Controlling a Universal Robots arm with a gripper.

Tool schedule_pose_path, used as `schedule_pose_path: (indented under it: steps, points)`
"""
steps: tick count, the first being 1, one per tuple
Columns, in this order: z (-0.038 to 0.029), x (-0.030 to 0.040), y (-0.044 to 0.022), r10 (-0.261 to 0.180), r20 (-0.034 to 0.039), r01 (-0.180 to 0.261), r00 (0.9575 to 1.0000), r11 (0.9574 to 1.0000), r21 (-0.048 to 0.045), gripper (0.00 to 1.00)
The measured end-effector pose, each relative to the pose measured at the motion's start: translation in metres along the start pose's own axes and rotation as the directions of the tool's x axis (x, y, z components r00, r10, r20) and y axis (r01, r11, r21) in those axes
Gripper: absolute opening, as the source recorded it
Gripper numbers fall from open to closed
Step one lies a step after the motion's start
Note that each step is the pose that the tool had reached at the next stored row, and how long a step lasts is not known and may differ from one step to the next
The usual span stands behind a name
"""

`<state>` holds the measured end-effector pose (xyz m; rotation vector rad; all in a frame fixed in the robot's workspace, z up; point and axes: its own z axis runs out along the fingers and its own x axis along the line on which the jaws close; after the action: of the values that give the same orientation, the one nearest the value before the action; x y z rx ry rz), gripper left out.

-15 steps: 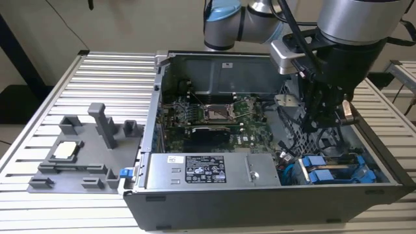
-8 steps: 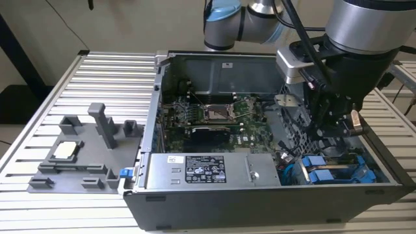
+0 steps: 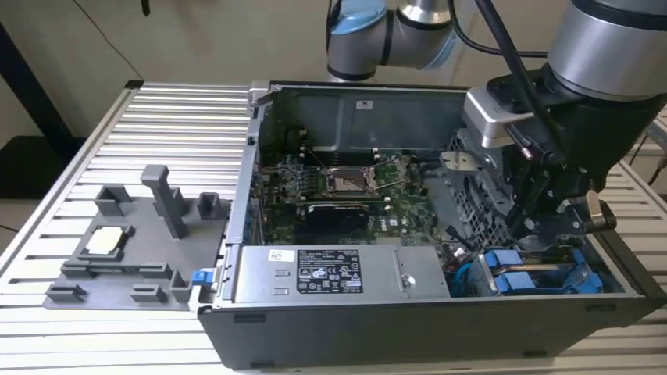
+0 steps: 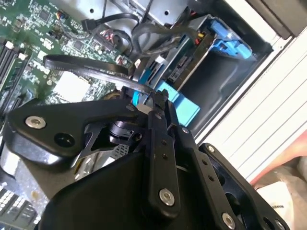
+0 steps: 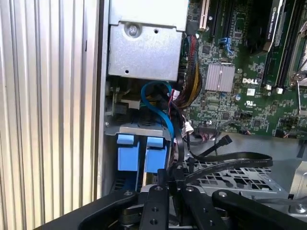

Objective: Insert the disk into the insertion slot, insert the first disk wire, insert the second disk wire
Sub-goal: 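Insert the second disk wire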

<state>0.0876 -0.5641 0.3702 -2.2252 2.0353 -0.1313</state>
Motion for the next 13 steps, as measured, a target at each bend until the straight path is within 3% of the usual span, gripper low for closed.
schedule_pose_path:
  steps: [5,10,11,13]
  points:
    - [0.0019,0.0091,-0.0118,0.001,0.0044,-0.001,1.0,1.0,-0.0087,0.16]
    - [0.0029,0.0189,-0.0162,0.002,0.0099,-0.002,0.9999,0.9999,-0.0164,0.16]
    - [0.0031,0.0195,-0.0161,0.004,0.017,-0.003,0.9998,0.9999,-0.0159,0.16]
    - [0.0033,0.0199,-0.0161,0.009,0.0475,-0.009,0.9988,0.9999,-0.0132,0.16]
